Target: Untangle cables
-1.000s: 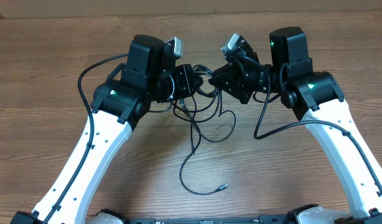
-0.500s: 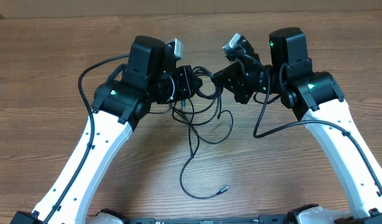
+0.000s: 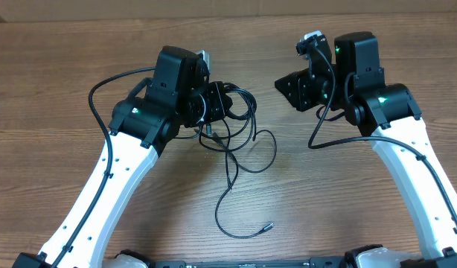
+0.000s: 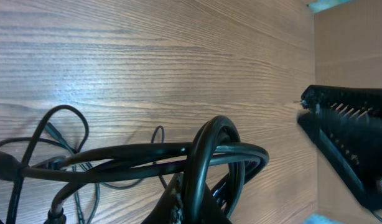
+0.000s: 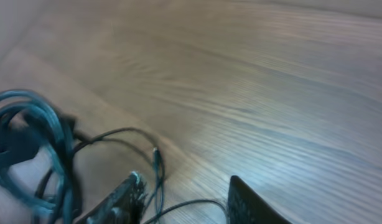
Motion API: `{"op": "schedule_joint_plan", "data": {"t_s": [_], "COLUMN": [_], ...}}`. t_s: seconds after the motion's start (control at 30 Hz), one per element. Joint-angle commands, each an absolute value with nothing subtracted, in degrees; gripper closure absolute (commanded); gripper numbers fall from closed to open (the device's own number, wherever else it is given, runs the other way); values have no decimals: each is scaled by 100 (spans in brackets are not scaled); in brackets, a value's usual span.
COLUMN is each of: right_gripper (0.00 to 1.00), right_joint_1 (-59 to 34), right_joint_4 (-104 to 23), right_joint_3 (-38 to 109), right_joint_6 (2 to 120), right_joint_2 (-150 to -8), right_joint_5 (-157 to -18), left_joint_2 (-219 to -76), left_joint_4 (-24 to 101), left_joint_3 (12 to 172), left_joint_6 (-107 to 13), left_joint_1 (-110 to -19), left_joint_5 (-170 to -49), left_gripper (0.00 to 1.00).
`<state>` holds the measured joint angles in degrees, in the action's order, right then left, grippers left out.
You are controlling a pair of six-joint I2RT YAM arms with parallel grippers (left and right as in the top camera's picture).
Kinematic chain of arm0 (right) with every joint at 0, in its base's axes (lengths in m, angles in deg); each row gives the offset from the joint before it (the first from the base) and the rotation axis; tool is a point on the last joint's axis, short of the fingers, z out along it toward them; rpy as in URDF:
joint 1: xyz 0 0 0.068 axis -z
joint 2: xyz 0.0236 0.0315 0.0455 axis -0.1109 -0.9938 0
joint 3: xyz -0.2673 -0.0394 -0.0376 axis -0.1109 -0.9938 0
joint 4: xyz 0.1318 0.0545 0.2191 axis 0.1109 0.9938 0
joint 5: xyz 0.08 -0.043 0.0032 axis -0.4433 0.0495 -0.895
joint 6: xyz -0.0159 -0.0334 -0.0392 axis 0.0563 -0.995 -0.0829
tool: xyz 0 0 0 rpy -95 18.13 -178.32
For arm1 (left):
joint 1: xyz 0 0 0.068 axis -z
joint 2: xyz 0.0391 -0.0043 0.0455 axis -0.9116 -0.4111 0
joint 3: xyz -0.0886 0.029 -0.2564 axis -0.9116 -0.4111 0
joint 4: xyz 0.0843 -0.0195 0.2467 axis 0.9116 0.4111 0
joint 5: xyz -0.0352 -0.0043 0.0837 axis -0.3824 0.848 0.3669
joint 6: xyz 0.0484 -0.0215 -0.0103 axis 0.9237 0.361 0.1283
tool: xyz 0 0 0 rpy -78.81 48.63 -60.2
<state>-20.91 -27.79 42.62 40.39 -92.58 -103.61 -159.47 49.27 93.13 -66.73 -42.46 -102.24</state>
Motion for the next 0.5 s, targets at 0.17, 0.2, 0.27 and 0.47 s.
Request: {"op": "schedule_joint_plan", "data": {"t_s": [0.17,0.2,0.27,0.47], "right_gripper": [43,44,44,89], "right_joint_1": [-2148,-2181,-2266,-2356], "right_joint_4": [-2541,-2526,-2526,-2556], "right_joint_3": [4301,4301,4301,4301], "right_joint_6": [2404,2275,2109,2009], "right_joint_2": [-9243,-9243,-9243,-9243], "right_joint_5": [-12359,-12485,-12678,-12651], "left_joint_2": [-15833,-15833,-15833,-15833], "left_joint_4": [4547,4527,4525,4512], "left_joint_3": [9389,9389,9389,9389], "left_joint_6": [-5388,-5382,-5382,-5379], "left_joint_1": [-4240,-4240,-4229,-4093], "left_joint_5": [-11021,-11026,-11032,-11061], "left_gripper": [96,96,96,96]}}
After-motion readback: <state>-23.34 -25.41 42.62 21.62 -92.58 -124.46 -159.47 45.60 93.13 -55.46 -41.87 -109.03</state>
